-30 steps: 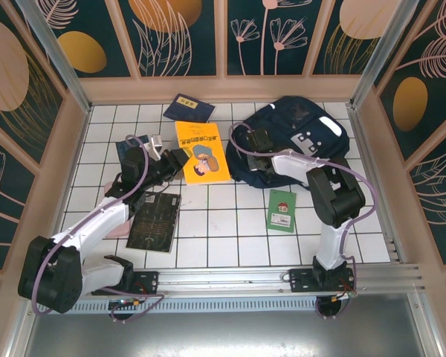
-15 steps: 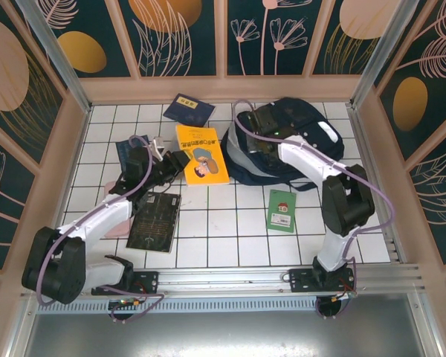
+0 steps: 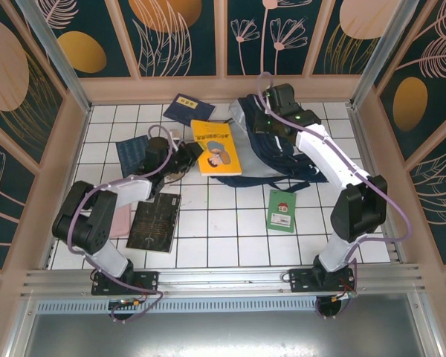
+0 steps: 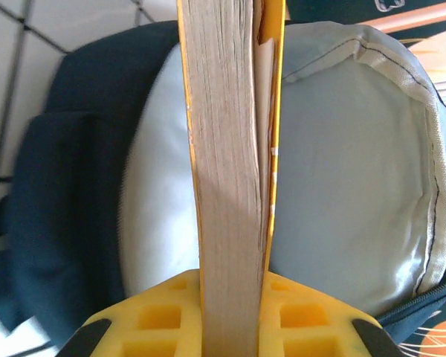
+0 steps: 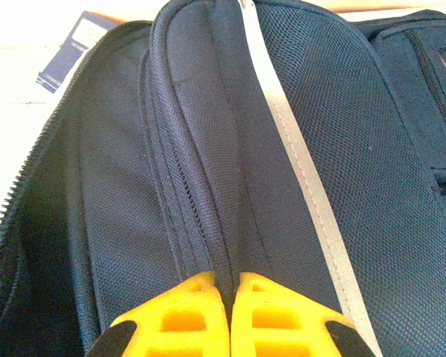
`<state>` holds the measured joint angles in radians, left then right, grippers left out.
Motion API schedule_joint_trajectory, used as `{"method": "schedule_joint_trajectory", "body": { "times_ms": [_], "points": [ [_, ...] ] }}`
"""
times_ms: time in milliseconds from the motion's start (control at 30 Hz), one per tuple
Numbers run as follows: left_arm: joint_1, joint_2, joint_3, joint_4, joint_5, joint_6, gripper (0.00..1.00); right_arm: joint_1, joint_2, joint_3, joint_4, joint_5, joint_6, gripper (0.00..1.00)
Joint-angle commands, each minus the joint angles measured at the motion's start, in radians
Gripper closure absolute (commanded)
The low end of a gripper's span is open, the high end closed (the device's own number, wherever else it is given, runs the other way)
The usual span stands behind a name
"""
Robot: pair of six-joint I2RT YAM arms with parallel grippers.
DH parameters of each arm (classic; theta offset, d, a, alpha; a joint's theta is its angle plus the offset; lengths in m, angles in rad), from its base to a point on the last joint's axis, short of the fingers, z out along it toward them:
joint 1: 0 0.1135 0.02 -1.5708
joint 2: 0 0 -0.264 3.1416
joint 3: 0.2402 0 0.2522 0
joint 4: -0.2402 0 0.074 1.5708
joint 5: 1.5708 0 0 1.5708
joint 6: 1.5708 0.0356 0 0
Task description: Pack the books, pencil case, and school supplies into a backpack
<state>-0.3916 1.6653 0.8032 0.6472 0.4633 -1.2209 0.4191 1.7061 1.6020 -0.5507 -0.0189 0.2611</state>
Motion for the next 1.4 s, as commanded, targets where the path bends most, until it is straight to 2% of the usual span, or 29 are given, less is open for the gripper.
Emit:
{"method": "schedule_joint_trajectory", "body": {
  "times_ms": [0,167,367,500,700,967,1100,1167,1200,1267,1367],
  "points": [
    [-0.051,0.067,0.113,0.184,0.026,-0.046,1.0,-0.023,-0.081,0.081,0.072,-0.119,0.082,1.0],
    [-0.135,0.233,0.267,0.237,-0.016,-0.117,1.0,-0.054,-0.096,0.091,0.074,-0.127,0.159,1.0],
    [-0.194,0.401,0.461,0.221,-0.048,-0.131,1.0,-0.109,-0.146,0.034,0.142,-0.192,0.257,1.0],
    [-0.224,0.493,0.567,0.18,-0.115,-0.122,1.0,-0.121,-0.167,-0.002,0.189,-0.235,0.3,1.0],
    [-0.266,0.617,0.752,0.032,-0.212,-0.086,1.0,-0.13,-0.157,-0.002,0.22,-0.287,0.356,1.0],
    [-0.318,0.789,1.007,-0.107,-0.231,-0.068,1.0,-0.153,-0.163,0.002,0.205,-0.291,0.374,1.0],
    [-0.349,0.873,1.184,-0.294,-0.231,-0.008,1.0,-0.178,-0.173,-0.02,0.208,-0.299,0.385,1.0],
    [-0.355,0.885,1.212,-0.325,-0.23,0.004,1.0,-0.188,-0.18,-0.033,0.208,-0.298,0.383,1.0],
    [-0.354,0.879,1.204,-0.326,-0.23,0.005,0.94,-0.193,-0.184,-0.041,0.209,-0.296,0.382,1.0],
    [-0.355,0.856,1.189,-0.345,-0.234,0.027,0.72,-0.211,-0.191,-0.067,0.213,-0.294,0.38,1.0],
    [-0.354,0.809,1.186,-0.412,-0.242,0.087,0.46,-0.233,-0.201,-0.111,0.224,-0.291,0.377,1.0]
  ]
}}
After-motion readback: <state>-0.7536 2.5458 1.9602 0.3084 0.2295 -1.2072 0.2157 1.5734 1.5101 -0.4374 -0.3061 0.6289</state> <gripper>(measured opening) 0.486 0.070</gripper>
